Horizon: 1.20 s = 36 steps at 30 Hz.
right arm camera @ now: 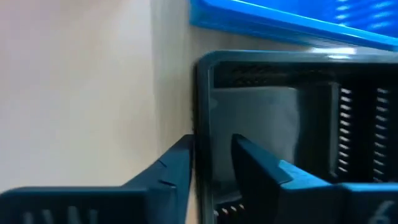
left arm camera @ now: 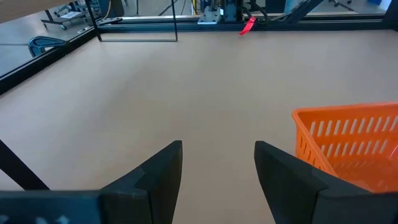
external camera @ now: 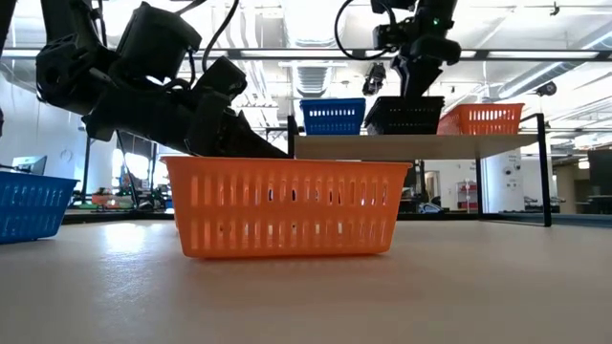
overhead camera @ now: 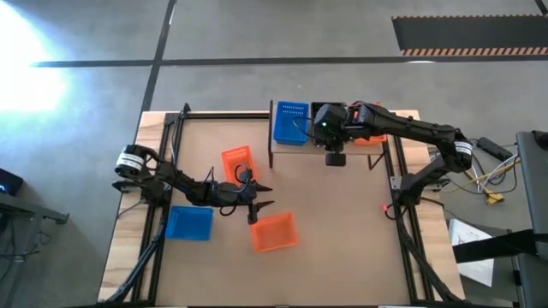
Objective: Stack baskets on shelf by color
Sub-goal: Stack the black bin on top of the black bins on the shelf, then adjust the stacked blue bins on the shelf
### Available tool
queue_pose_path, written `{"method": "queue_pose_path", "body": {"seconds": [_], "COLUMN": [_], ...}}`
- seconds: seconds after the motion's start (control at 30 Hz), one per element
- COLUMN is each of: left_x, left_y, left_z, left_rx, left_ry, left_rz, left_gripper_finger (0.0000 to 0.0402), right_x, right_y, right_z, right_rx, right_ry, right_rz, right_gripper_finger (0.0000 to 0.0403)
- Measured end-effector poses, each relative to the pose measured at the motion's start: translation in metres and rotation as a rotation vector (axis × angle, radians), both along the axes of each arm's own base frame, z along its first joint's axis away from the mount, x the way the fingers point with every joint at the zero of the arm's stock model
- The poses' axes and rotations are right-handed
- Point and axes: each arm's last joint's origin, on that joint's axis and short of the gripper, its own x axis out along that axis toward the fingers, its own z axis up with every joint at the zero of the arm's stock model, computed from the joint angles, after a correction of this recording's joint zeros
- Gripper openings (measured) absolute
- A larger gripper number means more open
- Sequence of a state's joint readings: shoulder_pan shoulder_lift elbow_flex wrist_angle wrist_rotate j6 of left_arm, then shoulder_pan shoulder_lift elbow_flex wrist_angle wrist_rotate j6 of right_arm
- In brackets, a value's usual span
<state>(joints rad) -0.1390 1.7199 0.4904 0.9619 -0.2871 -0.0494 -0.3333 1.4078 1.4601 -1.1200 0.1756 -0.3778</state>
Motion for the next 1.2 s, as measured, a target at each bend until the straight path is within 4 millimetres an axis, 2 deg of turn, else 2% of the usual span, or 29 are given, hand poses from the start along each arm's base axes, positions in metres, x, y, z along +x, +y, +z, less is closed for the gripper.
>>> {"method": "queue_pose_path", "body": {"seconds": [0.13, 0.27, 0.5, 0.63, 0.77, 1.07, 1.2], "left_x": [0.000, 0.000, 0.002, 0.002, 0.002, 0.002, 0.005], "left_y": [0.000, 0.000, 0.000, 0.000, 0.000, 0.000, -0.001], "left_z": [0.000, 0.000, 0.002, 0.002, 0.002, 0.002, 0.005], "left_rx": [0.000, 0.001, 0.001, 0.001, 0.001, 0.001, -0.001], "left_ry": [0.000, -0.003, -0.009, -0.008, -0.008, -0.010, -0.021], "left_rz": [0.000, 0.000, 0.000, 0.000, 0.000, 0.000, 0.000], "left_gripper_finger": [0.0185, 0.0185, 0.0185, 0.0185, 0.0185, 0.0185, 0.0185], "right_x": [0.004, 0.022, 0.060, 0.070, 0.071, 0.058, 0.061], "right_y": [0.003, 0.003, -0.008, -0.009, -0.009, -0.005, -0.006], "right_z": [0.014, 0.021, -0.002, -0.017, -0.021, -0.001, -0.006], "right_rx": [-0.014, -0.018, -0.013, 0.033, 0.044, 0.037, 0.041], "right_ry": [-0.085, -0.273, -0.375, -0.345, -0.325, -0.378, -0.365], "right_rz": [-0.020, -0.024, 0.035, 0.092, 0.093, 0.081, 0.080], "right_gripper_finger": [0.0146, 0.0157, 0.0143, 0.0129, 0.0109, 0.0083, 0.0076]}}
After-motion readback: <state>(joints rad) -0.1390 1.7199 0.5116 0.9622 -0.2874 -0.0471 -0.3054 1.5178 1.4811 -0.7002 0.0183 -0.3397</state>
